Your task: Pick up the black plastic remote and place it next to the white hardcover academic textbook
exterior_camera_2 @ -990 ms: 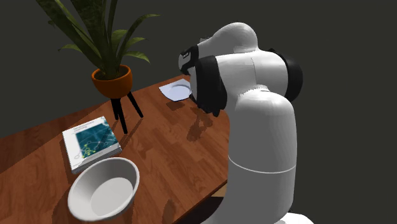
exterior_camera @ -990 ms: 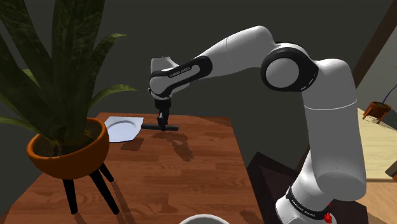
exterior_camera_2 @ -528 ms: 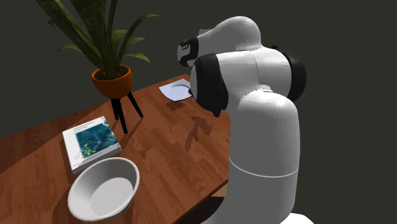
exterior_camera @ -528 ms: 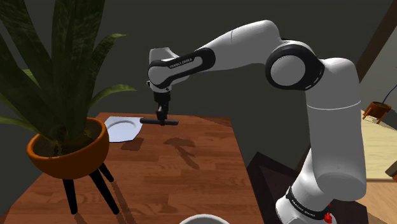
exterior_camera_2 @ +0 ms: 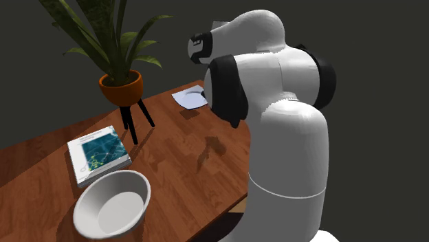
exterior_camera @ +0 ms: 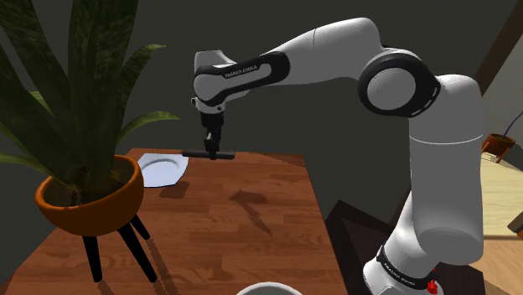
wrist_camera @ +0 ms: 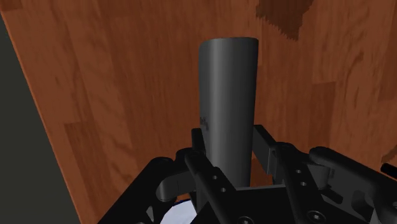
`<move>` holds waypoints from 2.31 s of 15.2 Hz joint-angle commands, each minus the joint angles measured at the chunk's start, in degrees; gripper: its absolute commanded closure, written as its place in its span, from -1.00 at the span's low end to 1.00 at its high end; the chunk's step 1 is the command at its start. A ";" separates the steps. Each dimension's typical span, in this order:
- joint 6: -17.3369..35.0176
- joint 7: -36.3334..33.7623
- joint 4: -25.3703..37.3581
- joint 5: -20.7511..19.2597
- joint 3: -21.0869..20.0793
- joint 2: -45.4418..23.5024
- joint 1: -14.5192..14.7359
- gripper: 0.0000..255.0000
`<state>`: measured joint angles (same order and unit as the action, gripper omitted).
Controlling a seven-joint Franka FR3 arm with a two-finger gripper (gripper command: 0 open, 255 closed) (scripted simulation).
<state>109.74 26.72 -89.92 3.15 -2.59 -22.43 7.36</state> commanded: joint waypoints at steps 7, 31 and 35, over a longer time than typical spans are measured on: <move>4.84 -7.90 -13.46 0.14 -2.94 9.16 5.20 1.00; 10.93 -38.11 -26.15 0.58 -16.71 18.01 22.05 1.00; 11.11 -43.96 -24.55 -0.32 -19.10 16.52 25.11 1.00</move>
<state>120.68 -15.61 -114.78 3.07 -21.06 -5.50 31.66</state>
